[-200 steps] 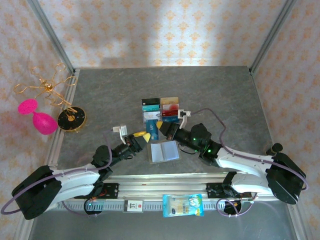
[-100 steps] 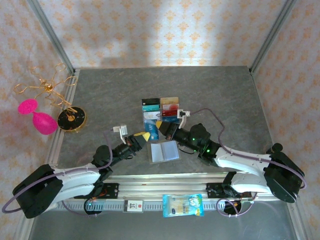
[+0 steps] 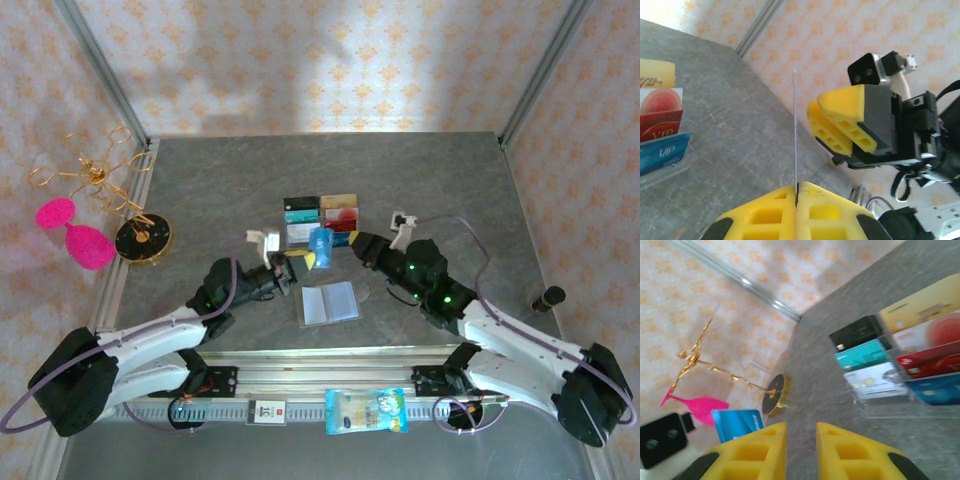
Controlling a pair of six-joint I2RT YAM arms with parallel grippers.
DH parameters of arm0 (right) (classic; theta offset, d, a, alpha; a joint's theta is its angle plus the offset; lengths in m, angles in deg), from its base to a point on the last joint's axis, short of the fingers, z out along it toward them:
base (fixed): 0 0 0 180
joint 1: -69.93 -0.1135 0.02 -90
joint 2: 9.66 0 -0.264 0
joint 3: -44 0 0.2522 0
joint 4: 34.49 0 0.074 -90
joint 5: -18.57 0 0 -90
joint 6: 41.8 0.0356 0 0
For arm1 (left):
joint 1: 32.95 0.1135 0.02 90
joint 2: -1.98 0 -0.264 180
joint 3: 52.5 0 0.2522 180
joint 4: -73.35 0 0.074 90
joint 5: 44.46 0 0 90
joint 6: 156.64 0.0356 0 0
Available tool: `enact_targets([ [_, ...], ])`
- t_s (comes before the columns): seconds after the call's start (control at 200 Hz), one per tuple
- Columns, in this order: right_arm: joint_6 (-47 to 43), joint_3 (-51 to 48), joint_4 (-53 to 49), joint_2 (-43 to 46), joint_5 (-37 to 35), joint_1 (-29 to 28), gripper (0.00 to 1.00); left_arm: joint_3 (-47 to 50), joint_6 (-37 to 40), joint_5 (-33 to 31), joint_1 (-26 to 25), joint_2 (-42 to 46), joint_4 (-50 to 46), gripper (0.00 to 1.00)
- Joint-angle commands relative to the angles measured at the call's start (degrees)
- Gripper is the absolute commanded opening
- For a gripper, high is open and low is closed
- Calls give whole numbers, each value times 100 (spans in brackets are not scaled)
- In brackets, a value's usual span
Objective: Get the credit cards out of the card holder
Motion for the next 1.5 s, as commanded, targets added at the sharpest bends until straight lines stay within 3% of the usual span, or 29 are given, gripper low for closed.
enact_targets([
  [0.0,-324,-173,-1123,341,-183,100,21,-1184,1754,372,79,-465,-2374,0],
  [0.21,-382,-326,-1755,752,-324,312,21,-3537,4527,2,201,-1855,-5397,0],
  [0.33,-408,-421,-1898,962,-427,386,21,-4506,6182,473,275,-2499,-6734,0],
  [0.486,-461,-454,-2020,997,-430,503,21,-5661,7306,591,326,-3372,-8079,0],
  [0.711,-544,-384,-1969,754,-458,721,20,-6291,7965,388,391,-4237,-8422,0],
  [0.961,-553,-341,-1783,471,-210,1097,20,-6627,8317,246,563,-4609,-8193,0],
  [1.497,-581,-219,-1793,279,-212,1208,20,-7064,8384,12,598,-5241,-7957,0],
])
